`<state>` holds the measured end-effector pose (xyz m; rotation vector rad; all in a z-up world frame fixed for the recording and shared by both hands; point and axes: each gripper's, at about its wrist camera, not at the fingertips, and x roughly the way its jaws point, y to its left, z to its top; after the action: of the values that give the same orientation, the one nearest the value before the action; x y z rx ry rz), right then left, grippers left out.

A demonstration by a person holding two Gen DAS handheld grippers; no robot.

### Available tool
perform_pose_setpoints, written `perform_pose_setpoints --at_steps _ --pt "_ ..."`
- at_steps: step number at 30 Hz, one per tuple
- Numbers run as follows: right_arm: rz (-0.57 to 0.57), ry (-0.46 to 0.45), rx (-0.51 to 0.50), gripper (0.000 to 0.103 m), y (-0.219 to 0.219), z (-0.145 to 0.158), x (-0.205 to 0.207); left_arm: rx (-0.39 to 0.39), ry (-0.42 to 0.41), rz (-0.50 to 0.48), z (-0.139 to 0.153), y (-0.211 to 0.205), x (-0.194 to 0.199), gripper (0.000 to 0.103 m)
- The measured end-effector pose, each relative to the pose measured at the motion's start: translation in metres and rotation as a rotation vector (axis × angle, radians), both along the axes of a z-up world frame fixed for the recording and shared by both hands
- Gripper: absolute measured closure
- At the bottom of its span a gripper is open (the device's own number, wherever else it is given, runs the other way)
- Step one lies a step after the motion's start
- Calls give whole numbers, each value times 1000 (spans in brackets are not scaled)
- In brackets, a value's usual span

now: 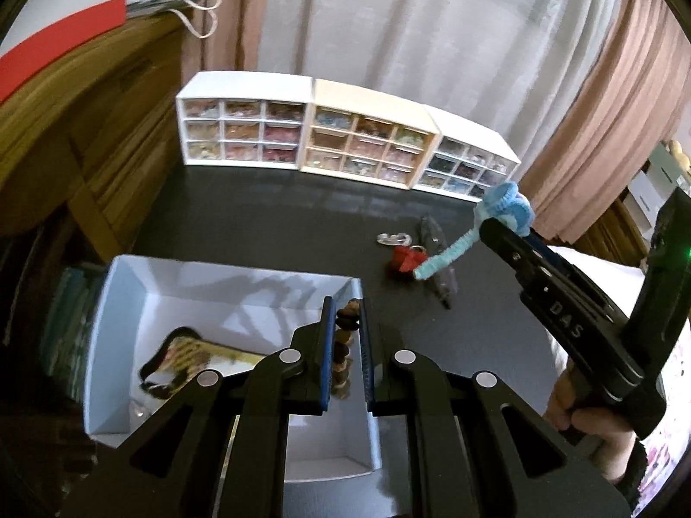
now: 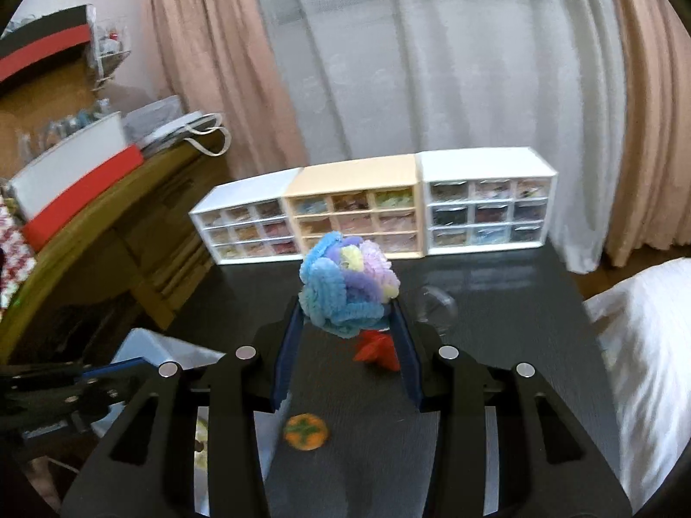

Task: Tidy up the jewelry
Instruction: 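Carry the bead bracelet in the left tool and flower pen in the right tool over the white box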

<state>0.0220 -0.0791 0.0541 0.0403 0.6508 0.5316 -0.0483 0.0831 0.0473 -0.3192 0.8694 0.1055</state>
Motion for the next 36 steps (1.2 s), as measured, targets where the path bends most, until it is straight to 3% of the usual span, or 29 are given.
perform_pose_setpoints --at_steps 7,14,29,36 --pt "46 -8 -5 63 18 8 -16 63 19 36 0 10 -17 91" --pt "78 -52 -39 63 39 17 -32 68 -1 89 9 29 -39 91" --pt "188 -9 -64 63 85 3 -53 46 1 147 11 56 -69 91" --pt "254 37 -86 63 109 -12 -60 45 40 192 0 72 -75 91"
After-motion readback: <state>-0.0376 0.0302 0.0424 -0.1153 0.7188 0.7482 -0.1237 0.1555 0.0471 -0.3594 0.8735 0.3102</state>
